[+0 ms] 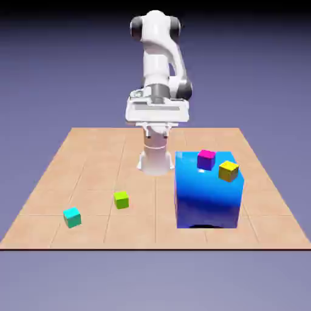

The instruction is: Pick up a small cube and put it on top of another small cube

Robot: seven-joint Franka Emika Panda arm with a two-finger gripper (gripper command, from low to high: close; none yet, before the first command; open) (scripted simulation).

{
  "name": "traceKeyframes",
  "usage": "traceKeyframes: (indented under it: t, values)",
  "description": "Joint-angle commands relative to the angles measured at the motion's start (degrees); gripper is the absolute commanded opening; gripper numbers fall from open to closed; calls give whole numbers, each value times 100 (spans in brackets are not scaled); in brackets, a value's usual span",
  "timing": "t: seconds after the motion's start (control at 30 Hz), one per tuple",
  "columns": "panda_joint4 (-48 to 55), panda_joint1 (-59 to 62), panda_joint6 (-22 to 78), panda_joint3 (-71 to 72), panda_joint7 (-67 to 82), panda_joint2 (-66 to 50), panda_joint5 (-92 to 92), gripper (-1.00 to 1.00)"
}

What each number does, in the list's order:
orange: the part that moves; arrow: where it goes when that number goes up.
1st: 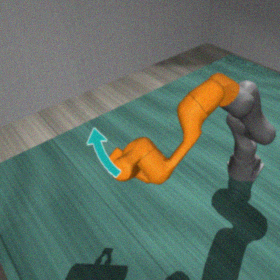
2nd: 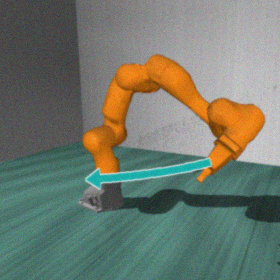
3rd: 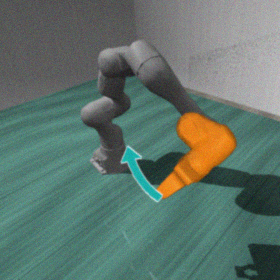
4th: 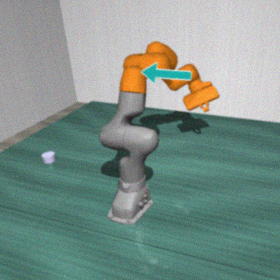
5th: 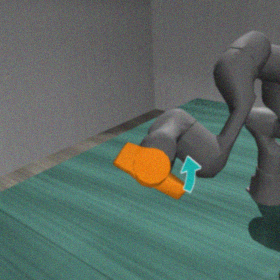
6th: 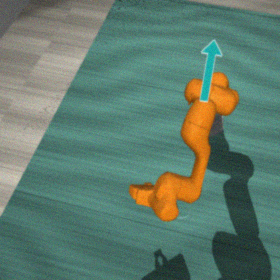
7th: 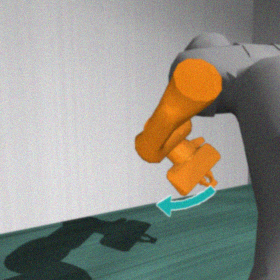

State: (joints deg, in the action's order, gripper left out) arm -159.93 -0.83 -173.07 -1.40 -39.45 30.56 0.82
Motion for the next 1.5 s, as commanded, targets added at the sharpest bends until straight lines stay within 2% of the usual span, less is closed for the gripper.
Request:
traceKeyframes:
  t: [0.0,1.03,1.1,1.27,1.3,1.47]
  values:
    - [89,-12,78,-116,250,-174,68,0]
    - [2830,-386,2483,-3719,7974,-5559,2180,0]
    - [2866,-391,2514,-3766,8073,-5628,2207,0]
    - [3118,379,1827,-2839,8648,-6562,3037,0]
    - [3118,379,1827,-2838,8648,-6562,3037,-100]
    - [2894,-305,2437,-3662,8137,-5732,2300,-100]
